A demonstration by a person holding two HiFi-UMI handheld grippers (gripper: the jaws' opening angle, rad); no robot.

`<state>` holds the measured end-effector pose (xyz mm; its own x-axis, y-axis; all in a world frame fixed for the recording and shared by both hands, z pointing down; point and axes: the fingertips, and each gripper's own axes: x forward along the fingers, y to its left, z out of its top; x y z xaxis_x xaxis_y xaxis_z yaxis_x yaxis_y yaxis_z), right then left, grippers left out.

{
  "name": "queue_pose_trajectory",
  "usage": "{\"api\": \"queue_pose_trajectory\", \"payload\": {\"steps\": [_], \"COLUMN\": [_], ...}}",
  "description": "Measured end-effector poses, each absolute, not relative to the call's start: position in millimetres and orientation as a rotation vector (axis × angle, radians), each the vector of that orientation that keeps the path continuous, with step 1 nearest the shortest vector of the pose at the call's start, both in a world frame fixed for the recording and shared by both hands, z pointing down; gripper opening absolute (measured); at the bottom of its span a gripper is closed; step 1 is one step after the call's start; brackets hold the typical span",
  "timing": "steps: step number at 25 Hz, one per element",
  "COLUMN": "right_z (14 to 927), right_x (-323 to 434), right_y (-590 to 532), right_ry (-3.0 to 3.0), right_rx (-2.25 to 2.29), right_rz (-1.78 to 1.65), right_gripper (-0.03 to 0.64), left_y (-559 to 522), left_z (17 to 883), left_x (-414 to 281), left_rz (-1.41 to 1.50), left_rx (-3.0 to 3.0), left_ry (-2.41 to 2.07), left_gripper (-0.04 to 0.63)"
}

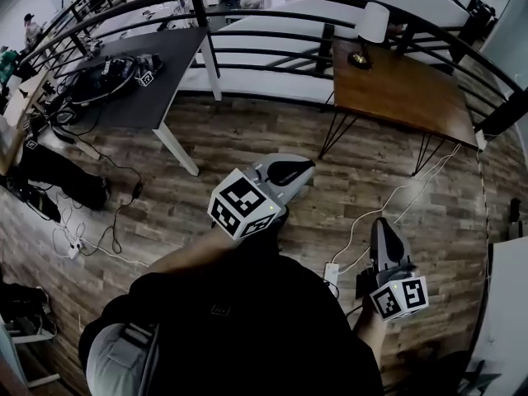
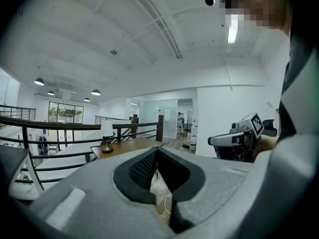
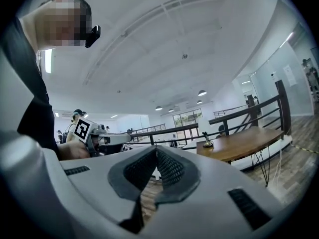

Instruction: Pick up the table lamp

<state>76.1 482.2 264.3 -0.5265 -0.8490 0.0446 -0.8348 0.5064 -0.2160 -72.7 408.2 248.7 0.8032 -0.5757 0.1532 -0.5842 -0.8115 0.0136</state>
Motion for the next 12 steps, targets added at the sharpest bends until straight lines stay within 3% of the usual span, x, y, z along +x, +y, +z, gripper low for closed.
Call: {"api": "queue_pose_trajectory", "payload": {"steps": [12], "right_z": [264], "right_x": [61], "right_y": [335], "right_ry": [2.663], "right_rx": [-1.518], "right_rz": [-0.318], "right_gripper": [0.014], "left_y": [264], "left_z": [259], "left_x": [-75], "left_rz": [0.269], "left_rx": [2.919], "left_ry": [-0.835], "left_gripper": [0.008]}}
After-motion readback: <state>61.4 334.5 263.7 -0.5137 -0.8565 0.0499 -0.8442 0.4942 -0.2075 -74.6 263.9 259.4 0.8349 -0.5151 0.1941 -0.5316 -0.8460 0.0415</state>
